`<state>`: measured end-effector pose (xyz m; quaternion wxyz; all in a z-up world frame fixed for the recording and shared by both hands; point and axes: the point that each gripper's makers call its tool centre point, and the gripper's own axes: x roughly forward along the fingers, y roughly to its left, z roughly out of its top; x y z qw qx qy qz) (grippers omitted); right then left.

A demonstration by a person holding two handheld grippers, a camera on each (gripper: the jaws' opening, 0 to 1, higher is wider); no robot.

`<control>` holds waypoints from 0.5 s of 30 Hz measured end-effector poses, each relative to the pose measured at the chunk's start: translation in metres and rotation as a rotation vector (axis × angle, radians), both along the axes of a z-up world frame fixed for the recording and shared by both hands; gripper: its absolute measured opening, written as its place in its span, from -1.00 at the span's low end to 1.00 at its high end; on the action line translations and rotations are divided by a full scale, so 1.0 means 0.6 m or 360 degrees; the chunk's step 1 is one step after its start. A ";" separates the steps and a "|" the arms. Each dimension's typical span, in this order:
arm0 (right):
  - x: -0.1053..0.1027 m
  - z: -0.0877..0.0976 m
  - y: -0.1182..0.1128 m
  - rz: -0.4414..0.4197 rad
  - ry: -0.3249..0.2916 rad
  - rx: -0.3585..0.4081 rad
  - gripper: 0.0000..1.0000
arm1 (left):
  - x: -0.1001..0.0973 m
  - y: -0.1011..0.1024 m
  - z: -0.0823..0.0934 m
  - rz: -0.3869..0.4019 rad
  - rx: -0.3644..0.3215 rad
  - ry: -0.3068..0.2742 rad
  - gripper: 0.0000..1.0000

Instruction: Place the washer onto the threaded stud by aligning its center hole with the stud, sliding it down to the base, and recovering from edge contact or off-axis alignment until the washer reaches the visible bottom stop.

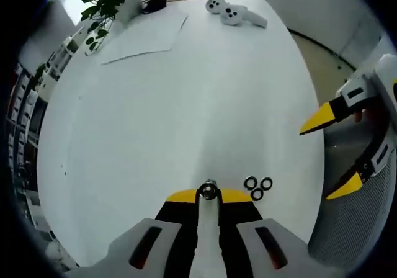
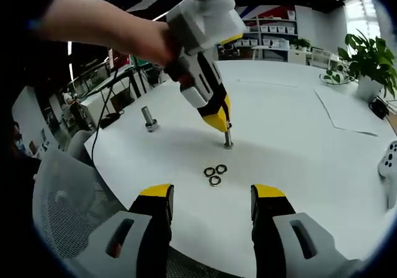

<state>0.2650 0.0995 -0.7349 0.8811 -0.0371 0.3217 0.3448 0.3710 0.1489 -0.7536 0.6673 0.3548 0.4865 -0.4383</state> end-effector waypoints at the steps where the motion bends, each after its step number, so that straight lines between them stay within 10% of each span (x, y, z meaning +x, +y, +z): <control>1: 0.000 0.000 0.000 0.0000 0.0000 0.0000 0.05 | 0.000 -0.002 -0.002 0.0003 0.0003 0.0008 -0.84; 15: 0.000 -0.004 -0.003 0.0006 0.0004 -0.0006 0.05 | -0.006 0.018 -0.045 0.0007 0.0106 0.0077 -0.84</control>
